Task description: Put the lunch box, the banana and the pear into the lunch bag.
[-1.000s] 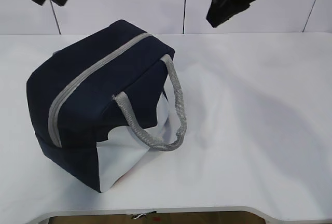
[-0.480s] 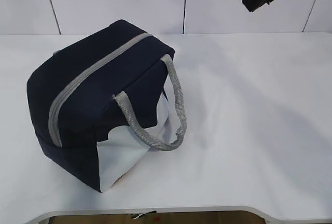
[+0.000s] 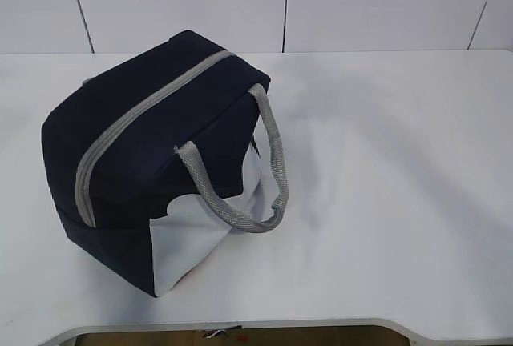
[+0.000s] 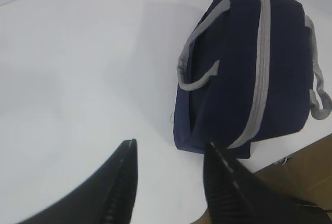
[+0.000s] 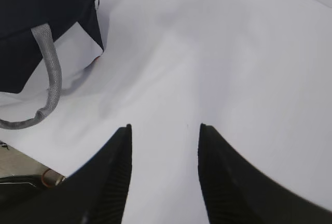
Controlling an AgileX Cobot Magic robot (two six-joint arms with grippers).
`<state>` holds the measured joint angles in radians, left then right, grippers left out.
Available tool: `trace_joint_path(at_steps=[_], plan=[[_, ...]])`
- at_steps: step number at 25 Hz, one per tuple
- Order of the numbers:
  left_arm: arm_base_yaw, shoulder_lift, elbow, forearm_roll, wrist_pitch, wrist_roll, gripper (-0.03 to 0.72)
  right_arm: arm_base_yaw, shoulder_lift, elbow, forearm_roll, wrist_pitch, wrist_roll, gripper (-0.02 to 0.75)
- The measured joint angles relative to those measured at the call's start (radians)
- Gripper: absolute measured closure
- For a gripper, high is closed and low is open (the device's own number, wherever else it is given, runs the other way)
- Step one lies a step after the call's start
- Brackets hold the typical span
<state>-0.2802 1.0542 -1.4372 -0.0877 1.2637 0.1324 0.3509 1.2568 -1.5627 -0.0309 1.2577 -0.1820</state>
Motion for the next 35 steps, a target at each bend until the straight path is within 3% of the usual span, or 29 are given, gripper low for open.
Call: trace_joint_path(at_steps=[8,21,35], plan=[[0.0,-0.254,0.118,0.026,0.002,0.0,0.426,0.0,-0.254,0.198,-0.011,0.004,0.043,0.38],[0.0,-0.634,0.294,0.076,0.009,0.0,0.431,0.0,-0.762,0.463,-0.008,0.014,0.068,0.38],[0.0,-1.01,0.746,0.044,-0.011,-0.001,0.445,0.0,-1.203,0.814,0.031,0.003,0.094,0.38]])
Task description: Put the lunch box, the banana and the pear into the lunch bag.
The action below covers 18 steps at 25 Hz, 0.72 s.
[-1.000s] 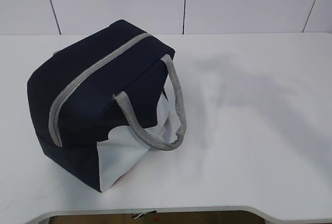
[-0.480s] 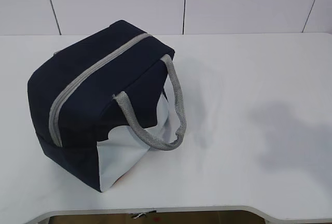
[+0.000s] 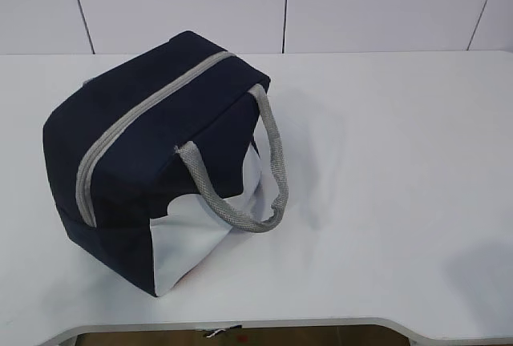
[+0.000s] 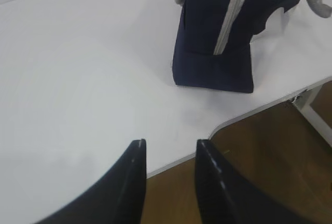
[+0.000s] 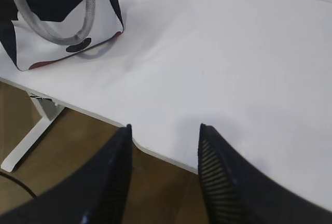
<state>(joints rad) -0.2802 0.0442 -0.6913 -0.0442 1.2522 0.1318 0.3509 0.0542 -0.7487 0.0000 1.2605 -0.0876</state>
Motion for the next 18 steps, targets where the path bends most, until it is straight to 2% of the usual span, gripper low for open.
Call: trace_joint_path(at_steps=[8,18], plan=[[-0.004,-0.034,0.161,-0.031,-0.115,0.0,0.445,0.0,-0.073,0.206,-0.008,-0.117,0.002,0.38],[-0.004,-0.034,0.177,-0.003,-0.129,-0.004,0.451,0.0,-0.073,0.245,0.0,-0.12,0.002,0.38]])
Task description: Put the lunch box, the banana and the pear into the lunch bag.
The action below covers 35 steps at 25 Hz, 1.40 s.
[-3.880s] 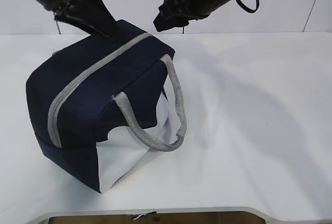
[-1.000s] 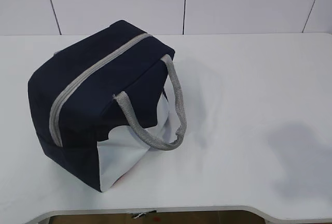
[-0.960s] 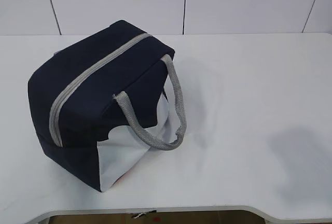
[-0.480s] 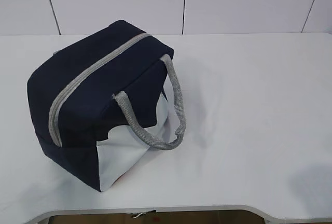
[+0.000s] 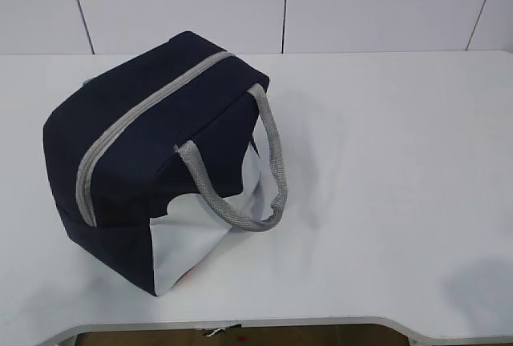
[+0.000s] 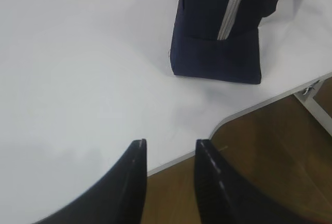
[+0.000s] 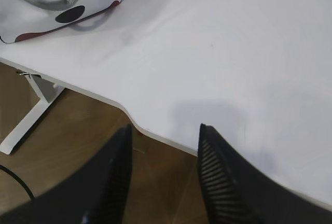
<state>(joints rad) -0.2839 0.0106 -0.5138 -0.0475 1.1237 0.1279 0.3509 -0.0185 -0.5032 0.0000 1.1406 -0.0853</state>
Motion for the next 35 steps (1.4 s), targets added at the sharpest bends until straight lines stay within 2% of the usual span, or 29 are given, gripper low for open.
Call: trace_joint_path(at_steps=[6,8,11,14,17,35], plan=[[0.002,0.0,0.0,0.002,-0.002,-0.002,0.451,0.0,0.0,0.002,0.0,0.0,0.0,0.38],[0.021,0.0,0.0,0.002,-0.002,-0.002,0.451,0.0,0.0,0.002,0.0,0.0,0.0,0.38],[0.086,0.0,0.0,0.004,-0.002,-0.002,0.451,-0.014,0.0,0.002,0.0,0.0,0.0,0.38],[0.177,0.0,0.0,0.004,-0.002,-0.002,0.451,-0.07,0.0,0.002,0.0,0.0,0.0,0.38],[0.231,0.0,0.0,0.004,-0.002,-0.002,0.451,-0.137,0.0,0.002,0.0,0.0,0.0,0.38],[0.239,0.0,0.0,0.004,-0.002,-0.002,0.451,-0.157,0.0,0.002,-0.008,0.0,0.0,0.38]])
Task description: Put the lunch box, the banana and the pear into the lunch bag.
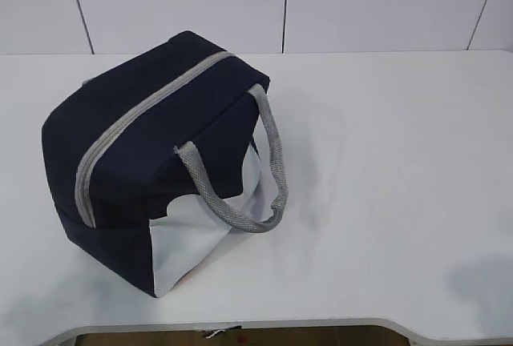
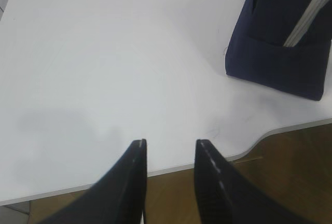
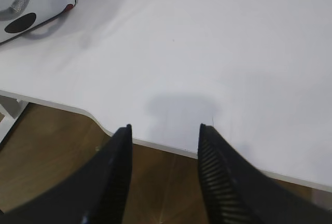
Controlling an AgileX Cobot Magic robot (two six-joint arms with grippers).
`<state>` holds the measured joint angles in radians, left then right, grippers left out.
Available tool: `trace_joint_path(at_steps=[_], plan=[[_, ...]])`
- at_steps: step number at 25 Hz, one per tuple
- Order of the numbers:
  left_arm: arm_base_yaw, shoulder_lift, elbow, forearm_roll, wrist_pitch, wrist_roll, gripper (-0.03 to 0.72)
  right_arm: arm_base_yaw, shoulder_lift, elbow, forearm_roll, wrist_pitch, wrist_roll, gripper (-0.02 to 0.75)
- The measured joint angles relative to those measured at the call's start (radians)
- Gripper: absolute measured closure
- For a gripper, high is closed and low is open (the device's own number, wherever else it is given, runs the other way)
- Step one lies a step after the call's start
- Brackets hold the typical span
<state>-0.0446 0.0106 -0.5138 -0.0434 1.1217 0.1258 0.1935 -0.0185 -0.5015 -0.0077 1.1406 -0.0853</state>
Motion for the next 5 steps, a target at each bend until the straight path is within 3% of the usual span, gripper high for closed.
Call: trace_joint_path(at_steps=[5], plan=[[0.0,0.0,0.0,0.0,0.0,0.0,0.451,0.0,0.0,0.0,0.0,0.0,0.0,0.38]])
